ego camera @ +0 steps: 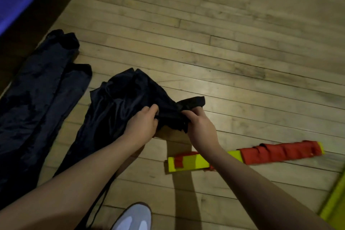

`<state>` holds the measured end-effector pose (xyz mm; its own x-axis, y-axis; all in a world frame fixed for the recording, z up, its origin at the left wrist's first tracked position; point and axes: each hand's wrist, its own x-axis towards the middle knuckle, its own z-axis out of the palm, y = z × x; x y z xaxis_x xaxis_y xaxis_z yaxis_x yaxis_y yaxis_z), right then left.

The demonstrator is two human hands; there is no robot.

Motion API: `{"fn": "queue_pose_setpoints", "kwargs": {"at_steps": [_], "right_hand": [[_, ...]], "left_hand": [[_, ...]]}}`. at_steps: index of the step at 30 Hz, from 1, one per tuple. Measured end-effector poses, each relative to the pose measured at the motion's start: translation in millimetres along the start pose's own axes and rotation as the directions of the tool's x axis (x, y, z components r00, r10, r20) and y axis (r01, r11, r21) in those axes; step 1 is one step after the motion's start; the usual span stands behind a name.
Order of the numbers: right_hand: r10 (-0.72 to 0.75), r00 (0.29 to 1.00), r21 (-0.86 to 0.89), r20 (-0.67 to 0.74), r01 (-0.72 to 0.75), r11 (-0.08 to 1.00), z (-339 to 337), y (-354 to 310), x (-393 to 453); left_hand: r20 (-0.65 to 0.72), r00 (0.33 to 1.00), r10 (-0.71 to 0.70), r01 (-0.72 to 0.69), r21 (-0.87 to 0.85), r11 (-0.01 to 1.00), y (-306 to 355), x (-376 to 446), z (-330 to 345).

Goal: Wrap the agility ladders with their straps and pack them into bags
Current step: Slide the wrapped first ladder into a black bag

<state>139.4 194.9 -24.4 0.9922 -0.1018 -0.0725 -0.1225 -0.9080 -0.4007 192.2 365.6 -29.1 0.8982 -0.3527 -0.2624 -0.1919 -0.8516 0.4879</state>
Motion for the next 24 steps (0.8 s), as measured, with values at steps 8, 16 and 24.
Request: {"fn": "queue_pose_setpoints", "kwargs": {"at_steps": [8,16,24], "right_hand": [[0.028,0.985,-0.023,-0.17,-0.033,0.999,1.6,35.2,-29.3],[-0.125,0.982,-0.367,-0.139,0.066,0.928,12.9,25.4,-23.5],[-0.224,0.95,-0.198,0.217,0.267,0.943,31.0,-20.3,8.5]], "left_hand": [[0.036,0.999,0.033,-0.036,0.095,0.995,24.1,1.5,24.2],[-0.036,0.994,0.101,-0.098,0.075,0.992,28.9,-4.7,24.1],[-0.022,0.998,-0.058,0.062,0.353,0.933,-19.4,-2.4,9.6]]}}
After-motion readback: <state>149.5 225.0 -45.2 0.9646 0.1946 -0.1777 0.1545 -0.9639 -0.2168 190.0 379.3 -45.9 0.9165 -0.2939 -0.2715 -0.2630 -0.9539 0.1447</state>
